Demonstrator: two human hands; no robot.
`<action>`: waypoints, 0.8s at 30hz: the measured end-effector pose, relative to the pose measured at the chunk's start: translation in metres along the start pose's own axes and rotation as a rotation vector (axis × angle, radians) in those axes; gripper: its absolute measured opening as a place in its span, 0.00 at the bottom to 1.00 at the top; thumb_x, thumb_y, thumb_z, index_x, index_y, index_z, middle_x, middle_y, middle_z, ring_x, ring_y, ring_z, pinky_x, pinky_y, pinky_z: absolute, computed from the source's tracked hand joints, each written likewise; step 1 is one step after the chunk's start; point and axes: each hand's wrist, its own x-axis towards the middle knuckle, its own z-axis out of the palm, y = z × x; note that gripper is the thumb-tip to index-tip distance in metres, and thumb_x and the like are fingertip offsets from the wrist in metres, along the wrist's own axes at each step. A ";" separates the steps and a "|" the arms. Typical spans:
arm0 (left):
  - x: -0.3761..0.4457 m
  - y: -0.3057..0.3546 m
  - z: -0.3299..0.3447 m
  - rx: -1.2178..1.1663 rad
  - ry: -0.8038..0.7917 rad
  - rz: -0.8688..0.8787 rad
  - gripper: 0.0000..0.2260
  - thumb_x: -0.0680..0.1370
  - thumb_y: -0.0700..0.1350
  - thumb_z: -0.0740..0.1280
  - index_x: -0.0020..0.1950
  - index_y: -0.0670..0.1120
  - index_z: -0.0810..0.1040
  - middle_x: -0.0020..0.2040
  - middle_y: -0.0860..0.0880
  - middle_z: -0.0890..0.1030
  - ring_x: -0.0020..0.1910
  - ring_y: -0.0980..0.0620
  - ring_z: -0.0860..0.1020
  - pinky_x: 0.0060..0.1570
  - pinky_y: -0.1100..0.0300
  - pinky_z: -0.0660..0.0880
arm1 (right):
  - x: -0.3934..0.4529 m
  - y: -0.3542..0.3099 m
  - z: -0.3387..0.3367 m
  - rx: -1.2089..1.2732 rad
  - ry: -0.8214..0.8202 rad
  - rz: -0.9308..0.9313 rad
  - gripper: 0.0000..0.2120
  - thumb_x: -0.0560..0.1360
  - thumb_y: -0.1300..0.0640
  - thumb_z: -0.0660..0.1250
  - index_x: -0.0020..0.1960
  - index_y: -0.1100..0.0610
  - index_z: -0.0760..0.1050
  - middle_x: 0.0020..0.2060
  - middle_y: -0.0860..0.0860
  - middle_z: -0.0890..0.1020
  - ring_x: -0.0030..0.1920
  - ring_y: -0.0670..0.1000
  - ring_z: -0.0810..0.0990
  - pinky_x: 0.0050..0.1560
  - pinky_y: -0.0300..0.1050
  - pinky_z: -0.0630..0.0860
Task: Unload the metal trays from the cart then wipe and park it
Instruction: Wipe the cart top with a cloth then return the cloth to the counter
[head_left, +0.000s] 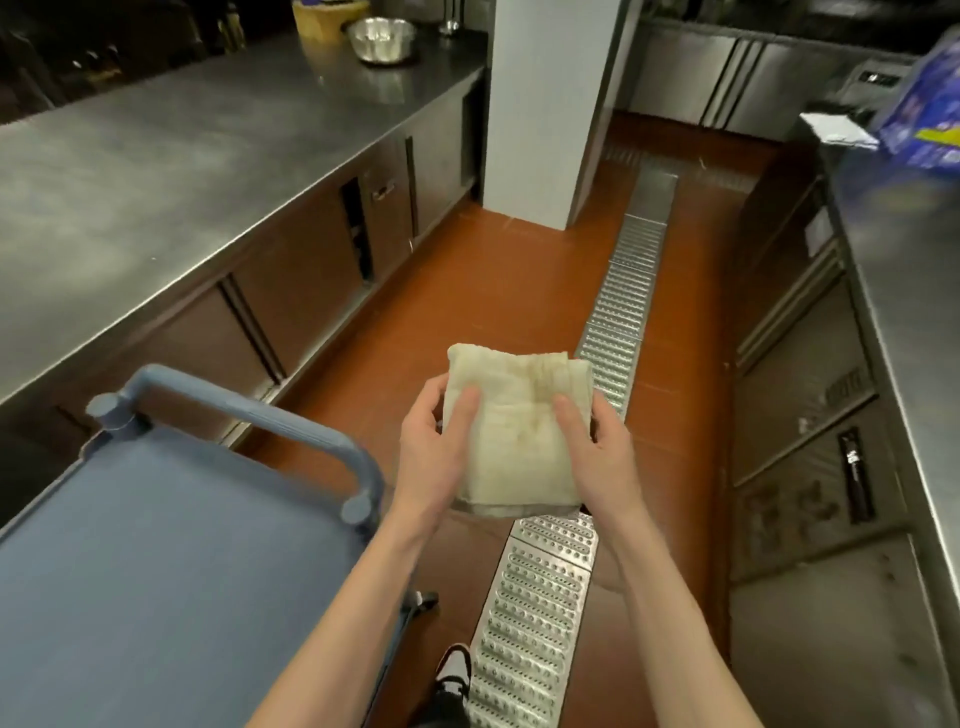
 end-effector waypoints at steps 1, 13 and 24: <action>0.014 -0.001 0.012 -0.003 -0.031 0.007 0.07 0.82 0.55 0.67 0.59 0.59 0.82 0.52 0.57 0.85 0.46 0.63 0.82 0.41 0.67 0.78 | 0.011 0.000 -0.007 -0.002 0.026 -0.009 0.05 0.85 0.48 0.67 0.55 0.45 0.82 0.50 0.54 0.85 0.44 0.44 0.83 0.40 0.40 0.79; 0.133 -0.003 0.147 -0.088 -0.333 -0.032 0.06 0.84 0.54 0.68 0.59 0.58 0.83 0.52 0.54 0.87 0.46 0.61 0.83 0.40 0.66 0.78 | 0.127 -0.012 -0.100 -0.073 0.342 -0.033 0.11 0.84 0.45 0.66 0.54 0.53 0.80 0.52 0.58 0.84 0.48 0.50 0.82 0.49 0.57 0.80; 0.193 -0.019 0.302 -0.110 -0.528 -0.055 0.08 0.85 0.50 0.69 0.62 0.55 0.84 0.56 0.51 0.88 0.52 0.54 0.86 0.44 0.62 0.81 | 0.199 0.001 -0.223 -0.109 0.532 -0.024 0.09 0.86 0.49 0.64 0.51 0.51 0.79 0.47 0.54 0.83 0.44 0.45 0.80 0.46 0.45 0.77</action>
